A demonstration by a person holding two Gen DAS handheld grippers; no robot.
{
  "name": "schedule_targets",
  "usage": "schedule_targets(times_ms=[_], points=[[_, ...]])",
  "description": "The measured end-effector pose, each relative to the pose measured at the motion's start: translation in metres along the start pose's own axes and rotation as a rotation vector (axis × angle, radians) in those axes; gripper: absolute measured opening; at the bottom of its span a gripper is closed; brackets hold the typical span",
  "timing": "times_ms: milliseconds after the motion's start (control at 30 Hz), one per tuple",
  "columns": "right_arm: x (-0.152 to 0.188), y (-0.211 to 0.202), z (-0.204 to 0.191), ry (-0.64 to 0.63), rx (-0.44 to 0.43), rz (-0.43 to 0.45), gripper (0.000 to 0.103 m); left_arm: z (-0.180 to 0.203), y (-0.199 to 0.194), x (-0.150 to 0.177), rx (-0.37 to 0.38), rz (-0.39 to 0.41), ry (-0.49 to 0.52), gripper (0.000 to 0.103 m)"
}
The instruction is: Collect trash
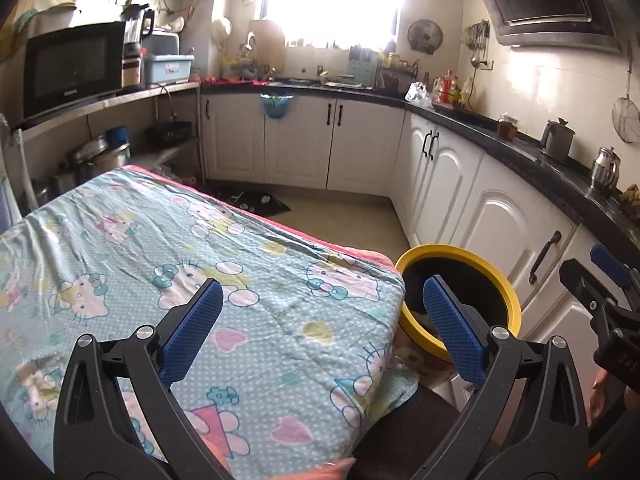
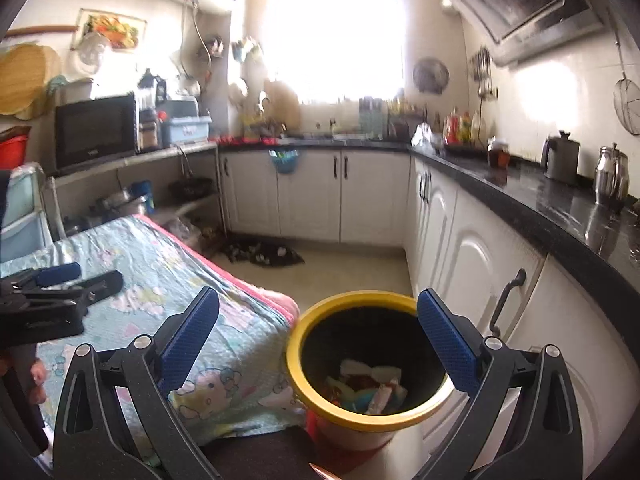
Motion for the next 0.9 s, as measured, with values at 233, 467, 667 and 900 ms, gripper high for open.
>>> schedule_targets(times_ms=[233, 467, 667, 900], points=[[0.017, -0.025, -0.009, -0.002, -0.016, 0.070, 0.097, 0.003, -0.016, 0.016, -0.033, 0.034, 0.002, 0.092], [0.027, -0.027, -0.005, 0.014, 0.010, 0.063, 0.097, 0.005, -0.028, 0.022, -0.020, 0.075, -0.013, 0.092], [0.030, -0.028, 0.000, 0.026, 0.024, 0.058, 0.097, 0.008, -0.030, 0.023, -0.015, 0.083, -0.013, 0.092], [0.028, -0.027, 0.003, 0.026, 0.039, 0.064, 0.097, 0.006, -0.032, 0.021, -0.013, 0.088, -0.021, 0.092]])
Point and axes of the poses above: each gripper's, at about its wrist camera, not at the fingertips, and y roughly the way its jaws point, z to its right, x to its underside, the point moved 4 cm from there along y, roughly the way its jaws point, and after that the axes turned 5 degrees about x, right-handed, at the moved point
